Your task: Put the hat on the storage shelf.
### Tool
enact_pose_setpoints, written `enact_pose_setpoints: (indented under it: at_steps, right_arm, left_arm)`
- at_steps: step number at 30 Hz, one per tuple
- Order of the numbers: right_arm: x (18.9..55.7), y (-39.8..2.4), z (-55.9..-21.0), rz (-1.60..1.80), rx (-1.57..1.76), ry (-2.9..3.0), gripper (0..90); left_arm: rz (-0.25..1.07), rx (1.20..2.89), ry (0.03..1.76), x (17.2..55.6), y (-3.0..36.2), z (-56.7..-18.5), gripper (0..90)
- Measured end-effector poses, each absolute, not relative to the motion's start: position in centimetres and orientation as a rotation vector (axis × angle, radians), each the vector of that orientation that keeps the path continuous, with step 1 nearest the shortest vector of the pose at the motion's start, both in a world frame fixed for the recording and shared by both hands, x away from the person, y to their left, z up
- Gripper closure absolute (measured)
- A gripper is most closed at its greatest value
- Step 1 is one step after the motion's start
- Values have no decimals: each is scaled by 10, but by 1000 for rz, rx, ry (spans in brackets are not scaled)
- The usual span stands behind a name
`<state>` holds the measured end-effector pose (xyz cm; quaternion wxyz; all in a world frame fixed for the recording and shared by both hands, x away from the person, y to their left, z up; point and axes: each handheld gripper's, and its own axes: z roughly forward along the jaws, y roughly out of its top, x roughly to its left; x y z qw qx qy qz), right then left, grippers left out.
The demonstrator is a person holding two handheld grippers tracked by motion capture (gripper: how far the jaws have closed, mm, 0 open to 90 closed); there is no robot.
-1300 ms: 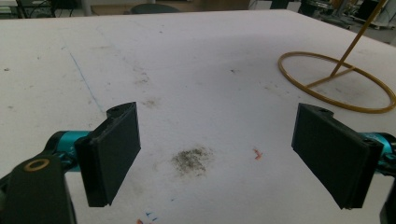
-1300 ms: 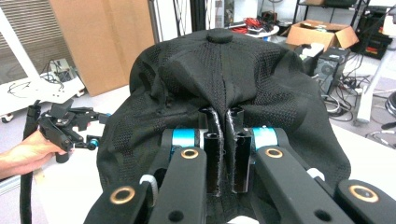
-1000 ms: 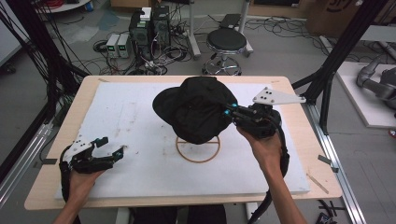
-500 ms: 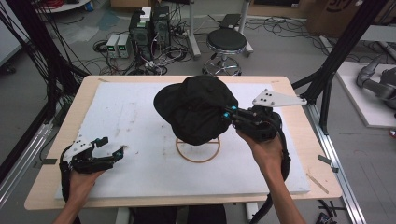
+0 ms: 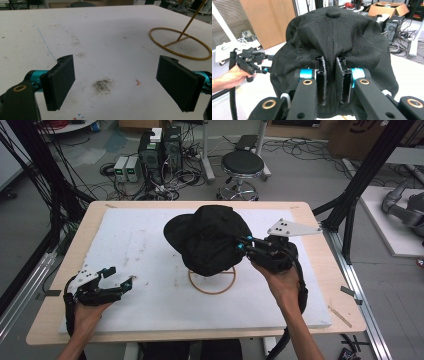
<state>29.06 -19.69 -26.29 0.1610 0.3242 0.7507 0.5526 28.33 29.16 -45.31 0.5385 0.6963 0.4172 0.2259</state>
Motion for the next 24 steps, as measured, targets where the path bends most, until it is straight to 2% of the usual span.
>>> enact_pose_setpoints:
  at_steps: [3,10,16,24]
  right_arm:
    - [291,-195,-264,1566,924,2149,803]
    - [293,-194,-270,1551,930,2144,716]
    - [291,-201,-271,1544,940,2136,714]
    - [290,-203,-275,1544,947,2132,645]
  left_arm:
    - [538,1655,991,283,291,-453,153]
    - [536,1651,993,283,291,-453,154]
    - [538,1658,992,283,291,-453,153]
    - [539,1657,992,283,291,-453,153]
